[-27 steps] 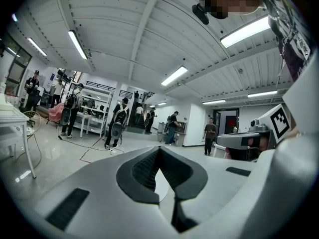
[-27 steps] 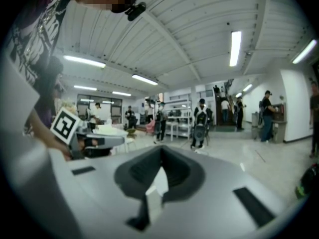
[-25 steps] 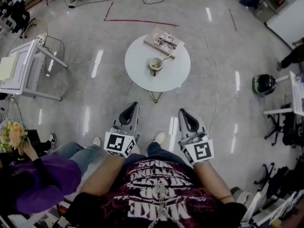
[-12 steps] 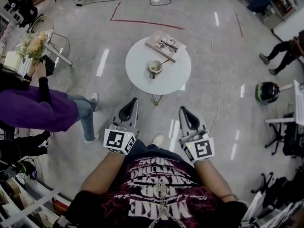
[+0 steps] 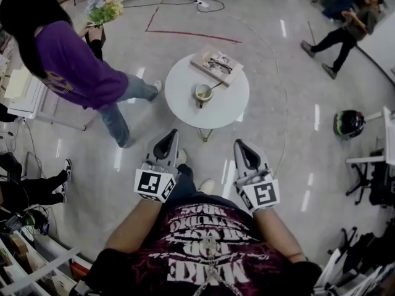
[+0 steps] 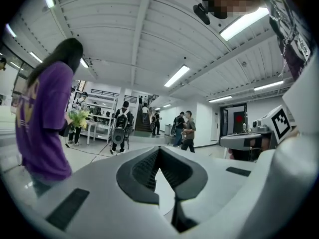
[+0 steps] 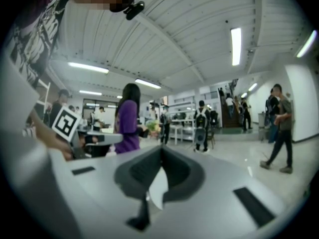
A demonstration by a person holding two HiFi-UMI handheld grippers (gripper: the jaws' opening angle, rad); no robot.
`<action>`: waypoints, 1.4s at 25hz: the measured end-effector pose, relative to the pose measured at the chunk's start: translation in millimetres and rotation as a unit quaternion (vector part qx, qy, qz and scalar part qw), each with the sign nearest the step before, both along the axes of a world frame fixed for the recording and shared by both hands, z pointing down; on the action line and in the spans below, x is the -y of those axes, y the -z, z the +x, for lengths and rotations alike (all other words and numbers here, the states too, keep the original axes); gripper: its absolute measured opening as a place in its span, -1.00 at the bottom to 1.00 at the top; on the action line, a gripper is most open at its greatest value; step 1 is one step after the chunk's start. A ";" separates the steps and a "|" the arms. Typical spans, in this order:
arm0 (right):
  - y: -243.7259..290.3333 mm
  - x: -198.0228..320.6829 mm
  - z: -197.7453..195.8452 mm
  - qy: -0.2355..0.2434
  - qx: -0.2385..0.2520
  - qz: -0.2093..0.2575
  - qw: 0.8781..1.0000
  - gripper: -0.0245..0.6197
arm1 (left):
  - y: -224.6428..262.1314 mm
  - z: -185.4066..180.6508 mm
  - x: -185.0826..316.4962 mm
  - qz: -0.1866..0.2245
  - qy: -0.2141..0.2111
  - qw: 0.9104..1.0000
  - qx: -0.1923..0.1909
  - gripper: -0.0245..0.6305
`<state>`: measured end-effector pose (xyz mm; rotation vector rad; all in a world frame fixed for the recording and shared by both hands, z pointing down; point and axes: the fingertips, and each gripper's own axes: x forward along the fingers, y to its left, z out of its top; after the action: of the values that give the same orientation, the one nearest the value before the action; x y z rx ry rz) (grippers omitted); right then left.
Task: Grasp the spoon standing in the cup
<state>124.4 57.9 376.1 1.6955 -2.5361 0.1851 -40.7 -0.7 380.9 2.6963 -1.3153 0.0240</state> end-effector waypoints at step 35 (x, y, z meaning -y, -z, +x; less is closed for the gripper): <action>-6.1 159.5 -21.6 -0.068 -0.006 -0.026 0.997 -0.84 | -7.7 -4.7 178.9 -0.018 -0.072 0.997 -0.003 -0.85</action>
<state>102.8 -101.6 382.2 1.8434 -2.3861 0.2476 -45.4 -179.6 388.6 2.7528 -1.1044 0.0543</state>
